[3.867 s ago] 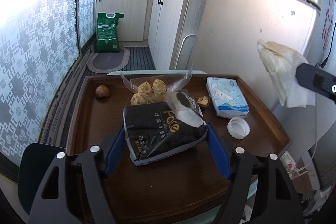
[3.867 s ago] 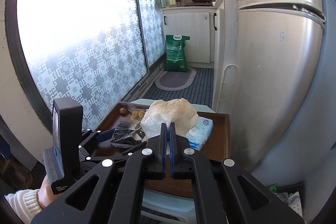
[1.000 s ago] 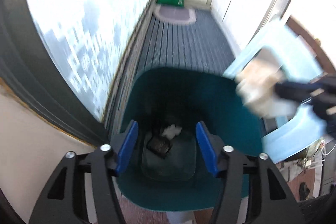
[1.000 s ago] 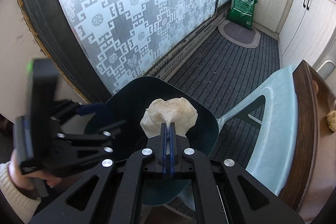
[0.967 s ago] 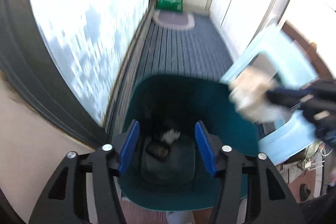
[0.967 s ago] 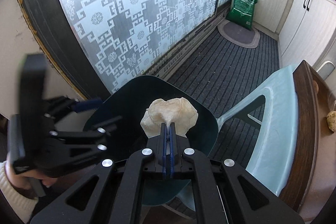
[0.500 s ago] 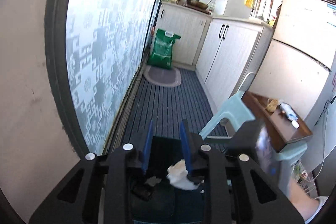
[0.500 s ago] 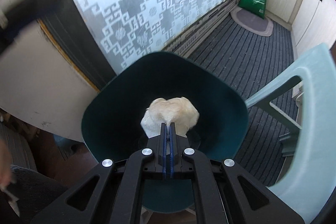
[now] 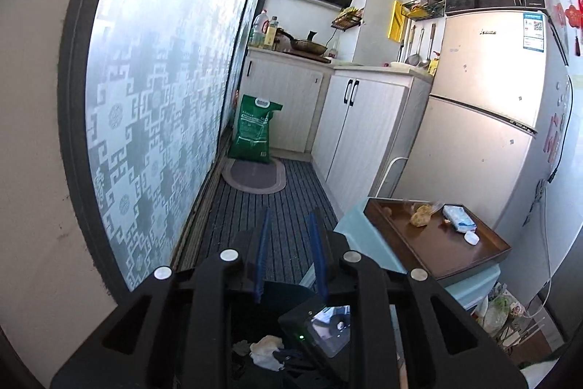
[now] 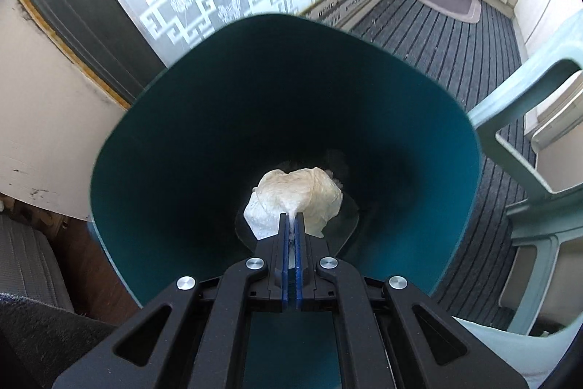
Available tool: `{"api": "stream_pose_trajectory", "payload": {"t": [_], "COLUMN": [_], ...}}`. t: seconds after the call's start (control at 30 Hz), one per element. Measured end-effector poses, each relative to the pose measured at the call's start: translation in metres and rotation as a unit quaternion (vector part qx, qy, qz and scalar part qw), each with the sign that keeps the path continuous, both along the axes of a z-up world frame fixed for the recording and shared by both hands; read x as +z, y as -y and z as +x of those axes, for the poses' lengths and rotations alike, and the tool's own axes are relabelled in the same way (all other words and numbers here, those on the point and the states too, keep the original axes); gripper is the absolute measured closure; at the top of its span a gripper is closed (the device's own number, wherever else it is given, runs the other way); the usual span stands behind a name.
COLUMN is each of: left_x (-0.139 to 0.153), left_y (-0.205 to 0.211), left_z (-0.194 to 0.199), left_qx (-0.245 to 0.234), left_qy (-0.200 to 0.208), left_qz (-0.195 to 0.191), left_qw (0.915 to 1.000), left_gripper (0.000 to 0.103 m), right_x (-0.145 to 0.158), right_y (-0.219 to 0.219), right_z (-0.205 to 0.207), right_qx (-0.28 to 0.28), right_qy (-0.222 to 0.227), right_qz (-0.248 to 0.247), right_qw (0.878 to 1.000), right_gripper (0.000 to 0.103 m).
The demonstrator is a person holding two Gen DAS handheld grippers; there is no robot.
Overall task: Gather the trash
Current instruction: 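Open the right tool to drop the crumpled paper into the bin, then bring both tools back from the bin to the wooden tray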
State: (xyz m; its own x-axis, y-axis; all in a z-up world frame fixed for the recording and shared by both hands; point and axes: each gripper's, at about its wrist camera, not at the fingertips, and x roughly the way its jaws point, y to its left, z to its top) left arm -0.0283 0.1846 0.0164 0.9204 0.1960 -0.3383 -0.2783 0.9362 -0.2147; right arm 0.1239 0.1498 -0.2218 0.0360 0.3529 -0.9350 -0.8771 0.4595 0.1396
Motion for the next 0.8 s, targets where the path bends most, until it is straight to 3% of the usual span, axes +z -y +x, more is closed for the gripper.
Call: {"api": "stream_pose_trajectory", "payload": {"t": [0.07,0.1,0.17,0.33,0.5,0.7,0.8], "left_x": [0.005,0.007,0.01,0.019,0.028,0.041,0.043], "left_y": [0.005,0.008,0.012,0.02,0.021,0.017,0.016], "left_z": [0.0,0.001,0.003,0.005,0.005,-0.015,-0.014], "left_qx": [-0.003,-0.004,-0.003,0.006,0.029,0.108,0.119], "left_qy": [0.01,0.014,0.021,0.045,0.076,0.143,0.148], "left_qz": [0.003,0.005,0.011,0.018,0.012,0.002,-0.007], "left_qw": [0.9999,0.9999,0.9997,0.9988,0.9966,0.9838,0.9818], "left_gripper": [0.08,0.08,0.08,0.079,0.075,0.068,0.065], "right_x": [-0.006,-0.006,-0.007,0.011,0.055,0.112,0.135], "right_y": [0.0,0.0,0.003,0.005,0.014,0.039,0.052], "right_z": [0.001,0.002,0.002,-0.008,-0.009,-0.001,-0.004], "right_qx": [-0.003,-0.006,-0.011,0.013,0.021,0.008,0.013], "right_qy": [-0.01,-0.011,-0.019,0.004,0.033,0.065,0.088], "right_qz": [-0.001,0.003,0.018,0.054,0.117,0.187,0.205], "right_qw": [1.0,1.0,1.0,0.998,0.992,0.98,0.975], "right_gripper": [0.094,0.083,0.07,0.07,0.07,0.076,0.078]}}
